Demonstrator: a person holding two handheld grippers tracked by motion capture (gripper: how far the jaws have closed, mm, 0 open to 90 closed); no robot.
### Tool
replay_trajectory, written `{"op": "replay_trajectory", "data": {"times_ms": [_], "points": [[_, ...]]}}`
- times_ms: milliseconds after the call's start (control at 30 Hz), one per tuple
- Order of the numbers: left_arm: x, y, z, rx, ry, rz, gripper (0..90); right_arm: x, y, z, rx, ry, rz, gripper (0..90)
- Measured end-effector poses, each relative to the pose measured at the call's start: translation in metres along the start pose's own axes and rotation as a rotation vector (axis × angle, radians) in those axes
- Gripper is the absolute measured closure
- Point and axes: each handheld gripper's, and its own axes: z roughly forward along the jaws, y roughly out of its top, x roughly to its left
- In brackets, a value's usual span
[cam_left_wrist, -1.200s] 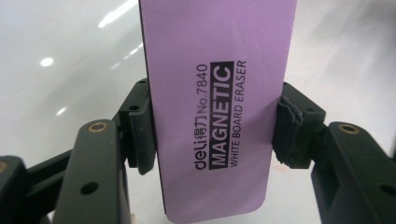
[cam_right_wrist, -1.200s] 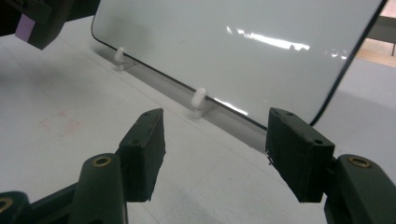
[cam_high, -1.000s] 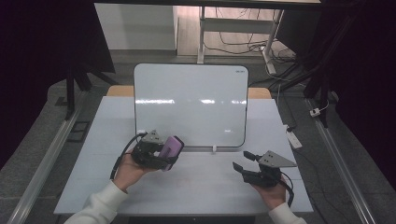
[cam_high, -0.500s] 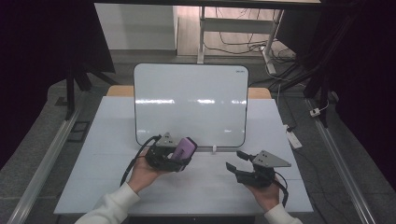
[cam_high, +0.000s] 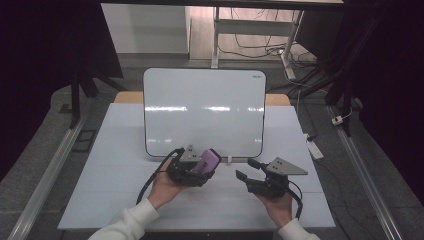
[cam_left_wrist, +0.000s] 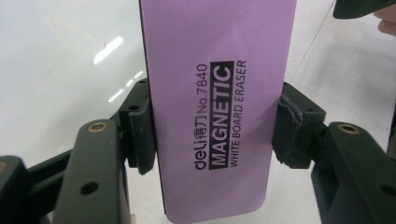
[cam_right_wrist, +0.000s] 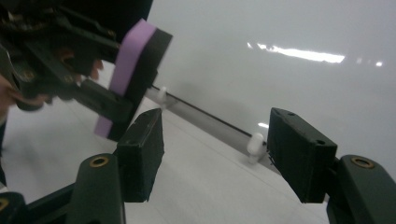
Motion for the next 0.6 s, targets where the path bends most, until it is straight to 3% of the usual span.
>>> {"op": "replay_trajectory", "data": {"times_ms": [167, 333, 600], "points": [[-0.002, 0.002, 0.003, -0.012, 0.008, -0.005, 41.0, 0.005, 0.005, 0.010, -0.004, 0.005, 0.044, 35.1], [-0.003, 0.003, 0.008, -0.020, 0.018, -0.002, 41.0, 0.011, 0.005, 0.021, 0.010, 0.009, 0.056, 34.4], [-0.007, 0.005, 0.014, -0.029, 0.032, 0.003, 41.0, 0.018, 0.009, 0.033, -0.001, 0.058, 0.127, 34.2]]}}
